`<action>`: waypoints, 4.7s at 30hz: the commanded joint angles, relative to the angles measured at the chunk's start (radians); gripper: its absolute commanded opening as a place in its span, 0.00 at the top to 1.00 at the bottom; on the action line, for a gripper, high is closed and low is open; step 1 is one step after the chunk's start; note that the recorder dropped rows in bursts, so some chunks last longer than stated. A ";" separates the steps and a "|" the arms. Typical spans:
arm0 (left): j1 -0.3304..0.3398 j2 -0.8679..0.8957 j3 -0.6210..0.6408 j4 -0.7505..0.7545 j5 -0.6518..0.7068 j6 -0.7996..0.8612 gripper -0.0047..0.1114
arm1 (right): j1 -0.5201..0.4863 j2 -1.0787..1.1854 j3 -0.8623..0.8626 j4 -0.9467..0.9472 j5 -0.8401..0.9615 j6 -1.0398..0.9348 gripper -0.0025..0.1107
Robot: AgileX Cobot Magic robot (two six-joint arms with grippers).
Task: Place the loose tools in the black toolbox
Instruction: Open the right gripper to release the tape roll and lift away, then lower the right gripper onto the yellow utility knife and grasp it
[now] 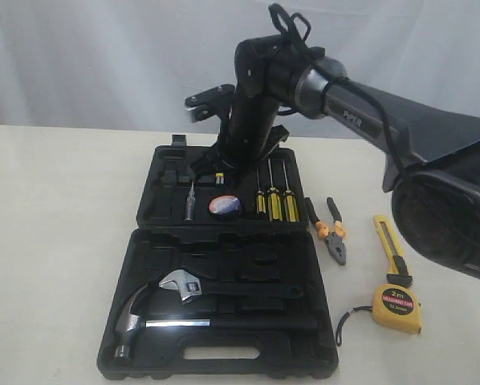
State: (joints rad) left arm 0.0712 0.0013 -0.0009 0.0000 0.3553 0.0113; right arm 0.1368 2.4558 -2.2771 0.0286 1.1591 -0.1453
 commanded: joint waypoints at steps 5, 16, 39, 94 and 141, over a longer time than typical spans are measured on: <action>-0.003 -0.001 0.001 0.000 -0.013 -0.004 0.96 | -0.005 0.110 -0.001 -0.029 0.035 -0.021 0.98; -0.003 -0.001 0.001 0.000 -0.013 -0.004 0.96 | -0.005 -0.022 -0.001 -0.029 -0.059 -0.012 0.98; -0.003 -0.001 0.001 0.000 -0.013 -0.004 0.96 | -0.005 -0.032 -0.001 0.071 -0.088 -0.038 0.98; -0.003 -0.001 0.001 0.000 -0.013 -0.004 0.96 | -0.380 -0.345 0.533 -0.097 0.008 0.035 0.97; -0.003 -0.001 0.001 0.000 -0.013 -0.004 0.96 | -0.414 -0.330 0.745 -0.092 -0.262 0.110 0.98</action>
State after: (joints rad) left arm 0.0712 0.0013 -0.0009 0.0000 0.3533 0.0113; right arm -0.2676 2.1765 -1.5025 -0.0824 0.8999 -0.0213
